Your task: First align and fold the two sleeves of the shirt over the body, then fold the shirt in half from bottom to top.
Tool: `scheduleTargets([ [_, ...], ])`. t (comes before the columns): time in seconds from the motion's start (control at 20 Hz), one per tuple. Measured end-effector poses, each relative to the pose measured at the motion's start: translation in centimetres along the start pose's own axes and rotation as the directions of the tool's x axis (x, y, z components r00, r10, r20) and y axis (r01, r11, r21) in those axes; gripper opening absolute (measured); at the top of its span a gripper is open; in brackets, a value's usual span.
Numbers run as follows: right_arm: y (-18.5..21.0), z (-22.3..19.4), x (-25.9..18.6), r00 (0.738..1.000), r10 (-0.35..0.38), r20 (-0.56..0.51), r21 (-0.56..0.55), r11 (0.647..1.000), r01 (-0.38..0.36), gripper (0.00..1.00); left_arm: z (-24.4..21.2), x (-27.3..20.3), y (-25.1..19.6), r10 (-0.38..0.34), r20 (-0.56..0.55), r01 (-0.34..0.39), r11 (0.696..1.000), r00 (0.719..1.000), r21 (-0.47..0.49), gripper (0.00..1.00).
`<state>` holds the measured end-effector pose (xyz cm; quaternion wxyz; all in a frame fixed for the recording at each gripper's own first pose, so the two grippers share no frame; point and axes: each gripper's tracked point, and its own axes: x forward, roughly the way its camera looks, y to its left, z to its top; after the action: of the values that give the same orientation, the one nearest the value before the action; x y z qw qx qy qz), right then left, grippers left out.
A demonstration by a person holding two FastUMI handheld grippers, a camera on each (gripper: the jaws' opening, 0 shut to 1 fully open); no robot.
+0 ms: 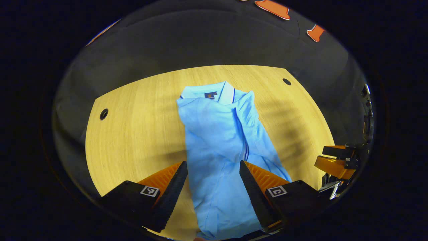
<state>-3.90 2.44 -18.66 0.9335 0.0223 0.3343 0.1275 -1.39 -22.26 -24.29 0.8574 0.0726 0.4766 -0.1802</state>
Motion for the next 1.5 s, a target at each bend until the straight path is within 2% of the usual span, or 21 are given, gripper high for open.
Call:
scheduleTargets([
  [0.15, 0.7, -3.1, 0.1, 0.998, -0.020, -0.067, -0.072, 0.997, 0.015, 0.99, -5.6, -2.0, 2.9, 0.025, -0.040, -0.027, 0.999, 0.999, -0.045, 1.00],
  [0.3, 0.9, -7.1, 0.4, 0.990, -0.058, -0.131, -0.117, 0.992, 0.043, 0.99, -10.9, -1.9, 4.7, 0.054, -0.112, -0.061, 0.996, 0.992, -0.062, 1.00],
  [0.5, 1.0, -12.7, 0.6, 0.967, -0.097, -0.234, -0.158, 0.986, 0.060, 0.99, -15.5, -2.0, 3.9, 0.046, -0.185, -0.066, 0.992, 0.982, -0.103, 1.00],
  [0.75, 0.3, -18.2, -1.2, 0.936, -0.139, -0.324, -0.189, 0.979, 0.080, 0.99, -20.8, -2.9, 3.4, 0.052, -0.244, -0.086, 0.988, 0.968, -0.130, 1.00],
  [1.0, 0.0, -22.9, -1.7, 0.896, -0.175, -0.409, -0.225, 0.970, 0.087, 0.99, -26.8, -2.8, 2.2, 0.038, -0.337, -0.100, 0.980, 0.941, -0.169, 1.00],
  [1.3, 1.0, -24.4, -1.3, 0.886, -0.177, -0.429, -0.233, 0.969, 0.080, 0.99, -28.7, -2.2, 1.9, 0.051, -0.359, -0.114, 0.981, 0.932, -0.156, 1.00],
  [1.4, 0.4, -24.2, -1.1, 0.885, -0.204, -0.418, -0.251, 0.962, 0.104, 0.98, -28.8, -1.8, 2.2, 0.068, -0.356, -0.130, 0.980, 0.932, -0.151, 1.00],
  [1.5, 0.1, -24.3, -1.0, 0.884, -0.218, -0.413, -0.256, 0.960, 0.116, 0.84, -28.8, -2.0, 2.4, 0.085, -0.360, -0.140, 0.982, 0.929, -0.129, 0.97],
])
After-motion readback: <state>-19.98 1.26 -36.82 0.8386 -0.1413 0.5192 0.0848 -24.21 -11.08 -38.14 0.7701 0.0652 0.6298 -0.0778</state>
